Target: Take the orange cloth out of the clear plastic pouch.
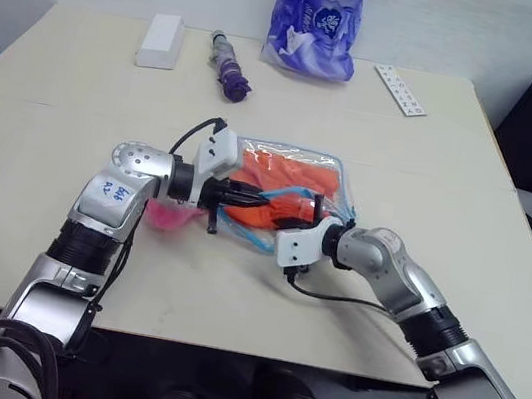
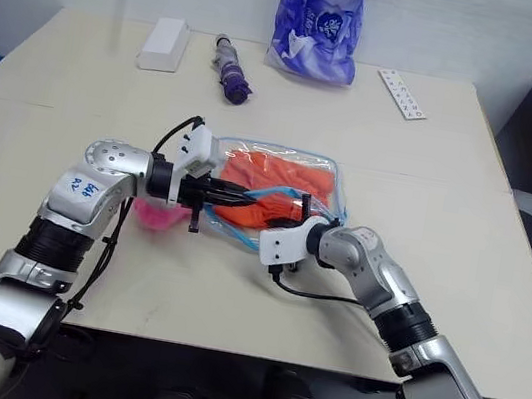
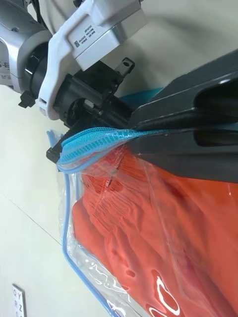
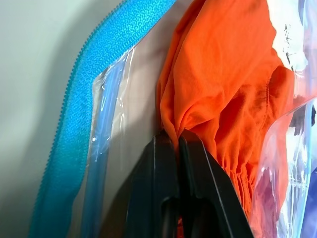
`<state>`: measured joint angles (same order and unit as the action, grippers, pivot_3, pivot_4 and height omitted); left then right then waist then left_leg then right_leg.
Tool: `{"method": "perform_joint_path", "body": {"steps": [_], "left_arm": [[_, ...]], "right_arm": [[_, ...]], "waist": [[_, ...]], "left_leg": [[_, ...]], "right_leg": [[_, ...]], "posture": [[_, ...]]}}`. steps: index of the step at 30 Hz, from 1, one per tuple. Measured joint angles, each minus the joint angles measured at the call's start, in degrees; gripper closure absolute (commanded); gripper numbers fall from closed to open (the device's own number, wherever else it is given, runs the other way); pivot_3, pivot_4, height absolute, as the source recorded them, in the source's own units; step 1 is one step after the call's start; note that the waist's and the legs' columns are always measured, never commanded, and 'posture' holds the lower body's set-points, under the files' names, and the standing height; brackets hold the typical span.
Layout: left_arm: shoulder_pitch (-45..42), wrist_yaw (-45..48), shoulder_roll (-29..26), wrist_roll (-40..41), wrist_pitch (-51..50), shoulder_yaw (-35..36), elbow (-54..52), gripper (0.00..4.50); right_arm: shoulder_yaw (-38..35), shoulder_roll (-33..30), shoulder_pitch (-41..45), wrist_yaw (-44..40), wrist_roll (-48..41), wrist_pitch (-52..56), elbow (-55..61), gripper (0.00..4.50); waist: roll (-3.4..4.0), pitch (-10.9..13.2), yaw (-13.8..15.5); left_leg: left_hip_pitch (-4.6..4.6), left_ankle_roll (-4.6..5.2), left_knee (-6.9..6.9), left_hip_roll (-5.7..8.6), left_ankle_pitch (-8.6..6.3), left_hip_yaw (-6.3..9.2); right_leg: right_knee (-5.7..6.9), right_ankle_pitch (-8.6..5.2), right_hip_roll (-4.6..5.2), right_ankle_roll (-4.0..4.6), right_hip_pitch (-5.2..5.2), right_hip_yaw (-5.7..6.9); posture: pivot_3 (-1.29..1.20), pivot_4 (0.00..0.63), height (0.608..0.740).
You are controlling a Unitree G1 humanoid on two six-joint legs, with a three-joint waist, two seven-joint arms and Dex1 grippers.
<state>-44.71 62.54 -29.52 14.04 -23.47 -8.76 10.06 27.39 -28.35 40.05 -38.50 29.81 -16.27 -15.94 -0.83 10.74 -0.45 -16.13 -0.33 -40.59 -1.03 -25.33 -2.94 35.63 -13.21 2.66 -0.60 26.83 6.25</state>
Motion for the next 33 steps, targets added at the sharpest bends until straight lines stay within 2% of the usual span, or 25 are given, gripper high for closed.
{"method": "perform_joint_path", "body": {"steps": [5,8,15,16,18,20,26,28,33], "left_arm": [[-0.1,-2.7,2.5,0.1,-1.0,0.4,0.7,4.5],[-1.4,-5.7,4.9,-1.1,-0.7,0.4,4.5,4.5],[-3.7,-10.0,6.0,-7.9,8.1,-2.5,11.2,4.5],[-4.2,-10.4,6.4,-9.2,10.3,-3.4,12.2,4.5],[-4.6,-11.6,5.9,-11.2,14.2,-3.5,16.7,4.5],[-5.1,-12.2,6.2,-11.9,15.3,-3.5,19.2,4.5],[-6.7,-12.3,6.9,-12.5,17.4,-3.5,21.6,4.5],[-6.6,-11.9,6.3,-12.7,17.9,-3.5,21.5,4.5],[-4.1,-10.0,1.7,-13.3,18.6,-3.3,17.7,4.5]], "right_arm": [[-0.5,-2.0,-1.7,-1.2,0.6,-0.1,3.7,4.48],[-0.8,-3.8,-4.4,-2.2,0.7,-0.5,8.1,4.48],[-2.0,-7.5,-8.5,-4.0,-1.4,-2.7,15.4,4.48],[-3.4,-9.1,-10.3,-5.3,-3.6,-2.8,17.5,4.48],[-7.6,-20.4,-18.5,-11.0,-11.6,-6.9,26.4,4.48],[-10.1,-25.3,-25.0,-13.2,-14.6,-8.3,30.0,4.48],[-16.7,-29.7,-38.8,-12.5,-16.2,-8.6,35.5,4.48],[-20.7,-30.8,-43.7,-10.9,-15.5,-8.6,36.1,4.48],[-36.2,-31.7,-57.2,-7.5,-15.0,-6.7,34.7,4.48]], "waist": [[0.0,0.0,0.4],[0.0,0.0,0.5],[0.0,0.0,0.2],[0.02,0.0,0.3],[0.17,0.1,1.6],[0.16,0.1,1.8],[0.15,0.1,1.8],[0.15,0.1,1.9],[0.15,0.1,1.8]], "left_leg": [[-0.03,0.01,-0.02,0.02,0.0,0.07],[-0.06,0.02,-0.03,0.07,-0.01,0.1],[-0.03,0.01,-0.02,0.05,-0.01,0.05],[-0.04,0.01,-0.02,0.04,0.0,0.08],[-0.1,0.03,0.04,0.09,-0.02,0.15],[-0.11,0.05,0.04,0.08,-0.03,0.08],[-0.03,0.05,0.27,0.07,-0.03,-0.06],[-0.03,0.05,0.28,0.06,-0.03,-0.06],[0.02,0.05,0.34,0.04,-0.02,-0.09]], "right_leg": [[-0.03,0.0,0.02,0.0,-0.01,0.04],[-0.06,0.02,0.05,-0.03,-0.03,0.05],[-0.06,0.02,0.03,-0.04,-0.03,0.05],[-0.05,0.02,0.02,-0.04,-0.02,0.1],[-0.22,0.03,0.02,-0.06,-0.04,0.18],[-0.3,0.05,0.02,-0.1,-0.1,0.22],[-0.31,0.05,0.01,-0.1,-0.36,0.1],[-0.32,0.05,0.01,-0.1,-0.36,0.1],[-0.36,0.06,-0.03,-0.11,-0.36,-0.01]], "posture": [[0.0,0.15,0.74],[0.0,0.15,0.74],[0.0,0.15,0.74],[0.0,0.15,0.74],[0.0,0.15,0.74],[0.0,0.15,0.74],[0.0,0.15,0.74],[0.0,0.15,0.74],[0.0,0.15,0.74]]}}
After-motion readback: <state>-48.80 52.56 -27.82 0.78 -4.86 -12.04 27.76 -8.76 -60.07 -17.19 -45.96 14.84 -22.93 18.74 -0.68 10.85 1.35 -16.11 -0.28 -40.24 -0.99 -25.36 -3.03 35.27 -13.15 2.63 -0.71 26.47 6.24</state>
